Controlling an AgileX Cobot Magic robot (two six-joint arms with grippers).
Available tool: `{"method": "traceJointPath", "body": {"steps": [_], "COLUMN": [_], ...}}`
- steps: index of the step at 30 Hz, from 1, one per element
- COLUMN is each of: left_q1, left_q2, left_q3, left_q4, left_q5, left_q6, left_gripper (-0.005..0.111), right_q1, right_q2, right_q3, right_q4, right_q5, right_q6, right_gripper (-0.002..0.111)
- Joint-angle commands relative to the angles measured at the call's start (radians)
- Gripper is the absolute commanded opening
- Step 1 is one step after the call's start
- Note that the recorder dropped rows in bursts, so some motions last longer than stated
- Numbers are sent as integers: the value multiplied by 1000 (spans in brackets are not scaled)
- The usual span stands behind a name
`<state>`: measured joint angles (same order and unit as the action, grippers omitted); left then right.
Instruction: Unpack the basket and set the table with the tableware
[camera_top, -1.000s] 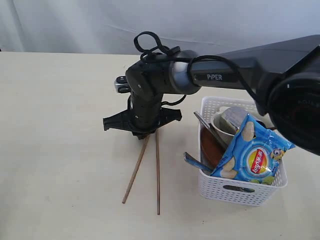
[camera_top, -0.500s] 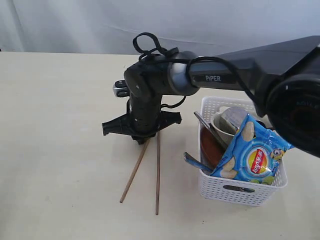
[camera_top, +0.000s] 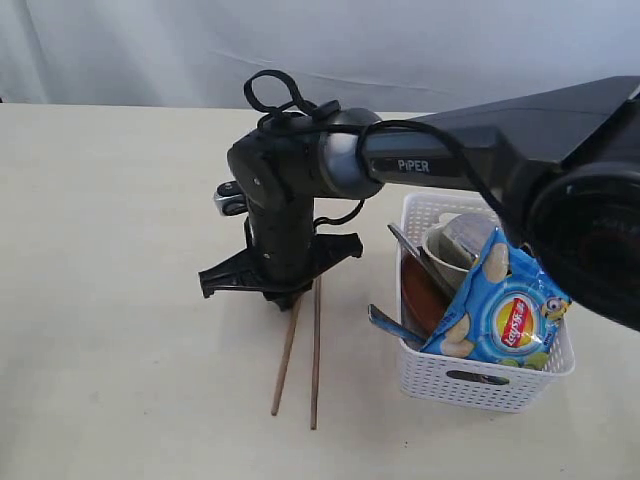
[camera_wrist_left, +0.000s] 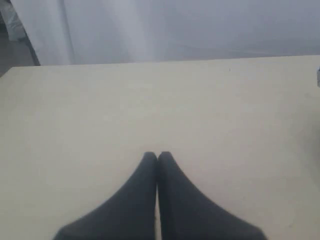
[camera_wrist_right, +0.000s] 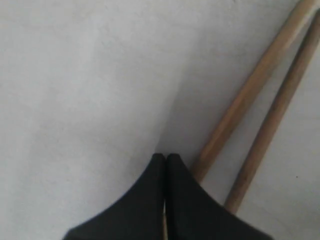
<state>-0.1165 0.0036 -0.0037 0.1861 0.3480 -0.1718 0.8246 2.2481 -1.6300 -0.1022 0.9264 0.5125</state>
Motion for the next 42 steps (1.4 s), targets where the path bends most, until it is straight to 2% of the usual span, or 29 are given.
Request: {"method": "traceJointPath", "body": {"steps": [1,7,15,21,23,29,38,42], "left_q1": [-6,-6,-6,-6,-6,-6,-6,-6], "left_q2": [-4,-4,-4,-4,-4,-4,-4,-4], "left_q3": [4,4,4,4,4,4,4,4], "left_q4": [-7,-7,-7,-7,-7,-7,-7,-7], "left_q5": [-5,-5,-5,-5,-5,-5,-5,-5], "left_q6": [-8,-8,-8,-8,-8,-8,-8,-8], "left_gripper": [0,0,0,0,0,0,0,0], "right_q1": [3,3,3,-6,-38,-258,-505,-597], "right_q2": [-1,-3,-30,-240,-350,-591,-779,-818], "right_q3": [4,4,4,4,4,14,253,325], "right_q4": [-26,-67,-67,-81,-87,-82,-82,5], "right_q5": [55,84,-7,-68,-54,159,162,64], "right_q6": [-13,-13,-5,-101,-128,-250,-410,-454], "right_gripper": [0,0,0,0,0,0,0,0]}}
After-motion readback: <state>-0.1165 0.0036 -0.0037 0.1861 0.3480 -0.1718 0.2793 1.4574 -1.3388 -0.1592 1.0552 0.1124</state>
